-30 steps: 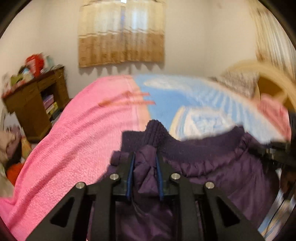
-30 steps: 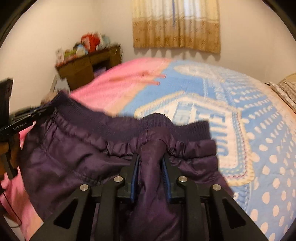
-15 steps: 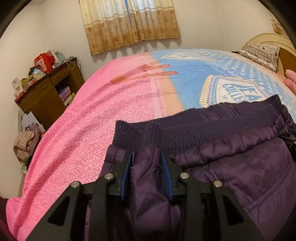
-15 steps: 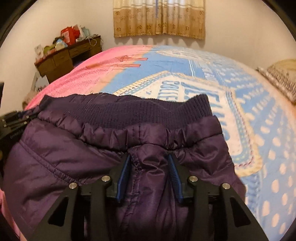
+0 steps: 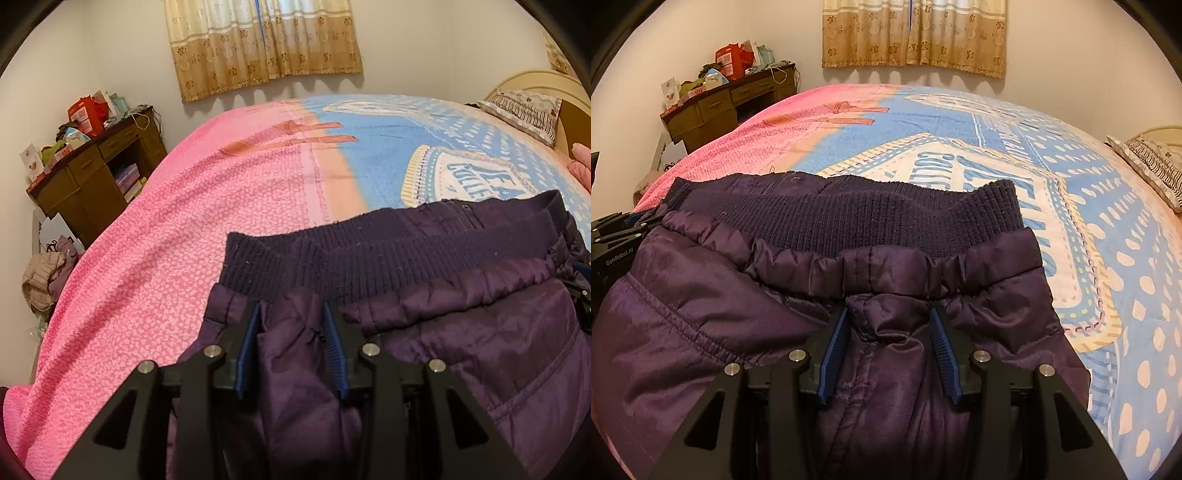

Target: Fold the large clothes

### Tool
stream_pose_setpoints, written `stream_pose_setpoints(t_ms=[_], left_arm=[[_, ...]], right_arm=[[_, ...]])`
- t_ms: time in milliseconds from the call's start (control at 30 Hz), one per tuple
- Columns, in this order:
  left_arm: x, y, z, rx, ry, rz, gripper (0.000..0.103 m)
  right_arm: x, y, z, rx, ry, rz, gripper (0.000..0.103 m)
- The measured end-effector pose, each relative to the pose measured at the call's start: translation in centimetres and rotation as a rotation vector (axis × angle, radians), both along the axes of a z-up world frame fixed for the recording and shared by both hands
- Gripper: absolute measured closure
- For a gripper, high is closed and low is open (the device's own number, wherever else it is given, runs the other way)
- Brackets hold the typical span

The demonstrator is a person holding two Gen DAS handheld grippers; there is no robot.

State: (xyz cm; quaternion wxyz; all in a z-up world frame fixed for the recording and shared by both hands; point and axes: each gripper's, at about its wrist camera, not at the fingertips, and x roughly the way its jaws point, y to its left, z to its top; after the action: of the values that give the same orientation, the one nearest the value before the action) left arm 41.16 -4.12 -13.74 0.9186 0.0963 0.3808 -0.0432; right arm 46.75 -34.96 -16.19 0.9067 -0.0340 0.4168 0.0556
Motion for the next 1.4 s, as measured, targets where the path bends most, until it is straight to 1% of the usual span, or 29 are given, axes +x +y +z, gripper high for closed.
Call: stream_pose_setpoints(t_ms=[100, 133, 167, 200, 233, 267, 300, 333, 367, 400, 433, 467, 533, 567, 600, 633, 667, 700, 733, 767, 867, 933, 1100, 1400], left_arm=[[-0.1, 0.1, 0.6, 0.014, -0.003, 0.014, 0.057], [-0.4, 0.3, 1.6, 0.012, -0.014, 0.038, 0.049], [-0.9, 0.6, 2.8, 0.006, -0.037, 0.065, 0.042], [-1.7, 0.9, 4.2, -0.026, -0.071, 0.090, 0.033], [-2.8, 1.3, 5.7, -0.080, -0.102, 0.100, 0.026], [-3.9, 1.4, 7.0, -0.136, -0.131, 0.087, 0.021], [-5.0, 1.3, 8.1, -0.178, -0.162, 0.072, 0.008], [-6.0, 0.9, 8.8, -0.197, -0.190, 0.066, 0.000], [-6.8, 0.2, 9.3, -0.204, -0.208, 0.060, 0.000], [-7.2, -0.7, 9.2, -0.203, -0.202, 0.045, 0.000], [-7.3, -1.6, 9.0, -0.194, -0.190, 0.031, 0.000], [-7.3, -2.8, 8.3, -0.159, -0.176, 0.025, 0.000], [-7.2, -4.1, 6.6, -0.082, -0.175, 0.052, 0.000], [-6.8, -4.6, 5.1, -0.027, -0.156, 0.073, 0.000], [-6.0, -5.0, 3.3, 0.010, -0.101, 0.076, 0.000], [-5.4, -5.0, 1.7, 0.030, -0.040, 0.073, 0.000], [-5.1, -4.9, 0.8, 0.019, -0.010, 0.071, 0.000], [-5.3, -4.7, 0.6, 0.003, -0.021, 0.079, 0.000], [-5.5, -4.8, 0.6, 0.004, -0.040, 0.091, 0.000], [-5.7, -4.9, 0.5, 0.013, -0.054, 0.101, 0.000], [-5.9, -5.4, -0.1, 0.041, -0.063, 0.113, 0.000], [-5.8, -5.5, -0.2, 0.045, -0.065, 0.116, 0.000], [-5.3, -4.9, -0.4, -0.010, -0.028, 0.116, 0.000], [-5.0, -5.1, -0.6, -0.016, -0.023, 0.110, 0.000]], right_arm=[[-0.1, 0.3, 0.1, -0.016, -0.001, 0.001, 0.055], [0.0, 0.5, 0.4, -0.024, 0.013, 0.006, 0.055], [0.1, 0.6, 0.7, -0.033, 0.030, 0.009, 0.051], [-0.1, 0.6, 1.4, -0.059, 0.053, -0.013, 0.042], [-0.6, 0.5, 2.3, -0.067, 0.037, -0.050, 0.036], [-1.4, 0.4, 3.3, -0.042, -0.001, -0.075, 0.032], [-2.3, 0.4, 4.4, -0.005, -0.047, -0.103, 0.031], [-3.1, 0.5, 5.5, 0.019, -0.087, -0.132, 0.030], [-3.8, 1.2, 6.3, 0.025, -0.113, -0.151, 0.026], [-4.2, 2.2, 6.8, 0.023, -0.125, -0.150, 0.022], [-4.4, 3.1, 6.9, 0.015, -0.125, -0.136, 0.022], [-4.6, 4.3, 6.7, -0.003, -0.116, -0.112, 0.021], [-4.6, 6.1, 5.3, -0.060, -0.095, -0.090, 0.021], [-4.6, 6.4, 4.4, -0.085, -0.091, -0.097, 0.021], [-4.4, 6.5, 3.2, -0.098, -0.075, -0.099, 0.020], [-4.3, 6.4, 1.9, -0.091, -0.056, -0.099, 0.020], [-4.3, 6.2, 1.3, -0.081, -0.065, -0.095, 0.019], [-4.6, 6.2, 0.9, -0.080, -0.092, -0.092, 0.019], [-4.9, 6.4, 0.6, -0.092, -0.116, -0.095, 0.019], [-4.9, 6.6, 0.5, -0.103, -0.118, -0.097, 0.019], [-4.6, 6.7, 0.1, -0.106, -0.095, -0.092, 0.018], [-4.4, 6.7, 0.0, -0.110, -0.086, -0.091, 0.017], [-4.0, 6.8, -0.2, -0.109, -0.082, -0.091, 0.017], [-3.6, 7.3, -0.2, -0.115, -0.075, -0.092, 0.016]])
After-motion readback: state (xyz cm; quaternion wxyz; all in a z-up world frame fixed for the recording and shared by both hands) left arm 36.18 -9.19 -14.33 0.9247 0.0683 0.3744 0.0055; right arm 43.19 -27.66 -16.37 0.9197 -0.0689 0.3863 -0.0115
